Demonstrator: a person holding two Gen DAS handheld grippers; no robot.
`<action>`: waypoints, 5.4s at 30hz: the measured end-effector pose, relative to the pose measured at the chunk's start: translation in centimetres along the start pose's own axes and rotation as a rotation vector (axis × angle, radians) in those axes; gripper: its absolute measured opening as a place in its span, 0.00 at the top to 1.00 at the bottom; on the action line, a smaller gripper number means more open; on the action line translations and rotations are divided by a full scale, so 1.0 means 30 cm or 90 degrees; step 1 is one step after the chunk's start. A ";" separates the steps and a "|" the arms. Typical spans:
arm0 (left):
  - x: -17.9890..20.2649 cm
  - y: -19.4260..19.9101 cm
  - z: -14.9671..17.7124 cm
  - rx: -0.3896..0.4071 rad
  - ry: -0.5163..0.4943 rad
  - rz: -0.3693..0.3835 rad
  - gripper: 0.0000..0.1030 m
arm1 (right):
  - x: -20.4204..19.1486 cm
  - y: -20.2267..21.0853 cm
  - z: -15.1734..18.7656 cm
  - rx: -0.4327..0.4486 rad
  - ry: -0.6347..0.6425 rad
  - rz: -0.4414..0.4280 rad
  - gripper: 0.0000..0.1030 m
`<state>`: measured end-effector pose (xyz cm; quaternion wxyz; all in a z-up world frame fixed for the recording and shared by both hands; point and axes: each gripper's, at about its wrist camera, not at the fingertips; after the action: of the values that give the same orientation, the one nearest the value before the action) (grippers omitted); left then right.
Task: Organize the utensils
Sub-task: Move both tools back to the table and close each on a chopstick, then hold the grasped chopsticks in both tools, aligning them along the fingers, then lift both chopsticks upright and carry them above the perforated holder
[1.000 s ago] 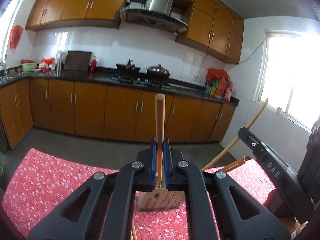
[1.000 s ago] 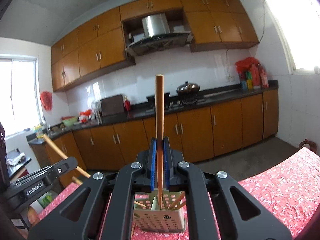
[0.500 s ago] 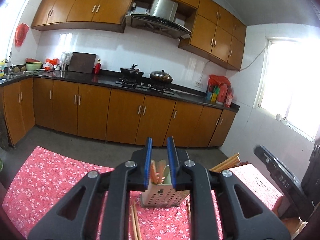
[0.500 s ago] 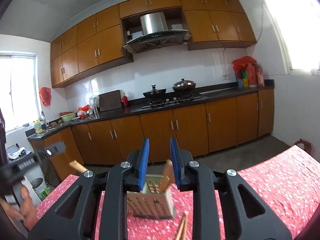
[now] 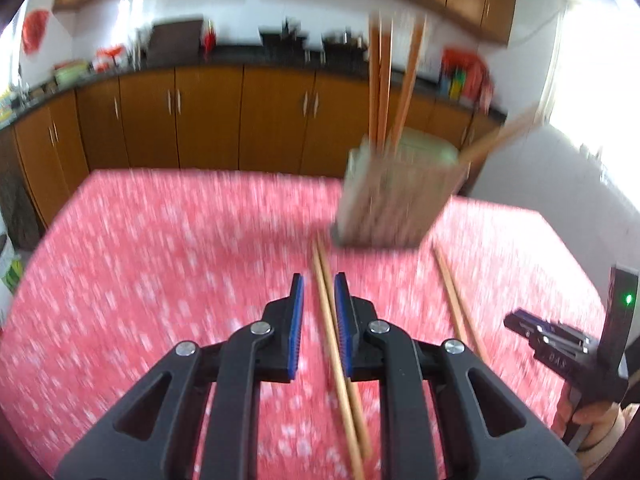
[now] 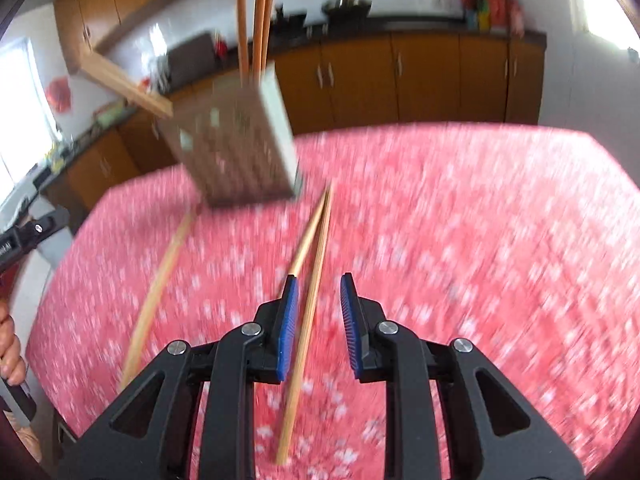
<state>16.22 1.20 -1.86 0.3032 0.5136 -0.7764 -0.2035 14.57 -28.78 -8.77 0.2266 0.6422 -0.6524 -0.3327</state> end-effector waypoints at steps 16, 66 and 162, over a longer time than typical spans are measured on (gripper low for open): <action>0.012 -0.151 0.186 -0.123 0.020 0.039 0.84 | 0.080 -0.086 0.046 -0.042 -0.029 0.069 0.92; -0.307 -0.210 0.067 -0.082 0.044 -0.136 0.89 | 0.118 -0.195 -0.065 -0.018 -0.014 0.134 0.91; -0.033 0.247 -0.190 0.155 -0.039 -0.053 0.93 | 0.128 0.268 -0.213 0.222 -0.071 0.070 0.93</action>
<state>15.39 4.99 6.71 0.2061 0.5723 -0.7821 -0.1354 13.39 -33.86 0.89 0.0933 0.6158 -0.7457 -0.2367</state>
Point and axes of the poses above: each gripper's, at about its wrist camera, not at the fingertips, and y roughly against the way its jaws point, x to its right, z to its underside, and after that the axes turned 9 degrees about z, right-handed
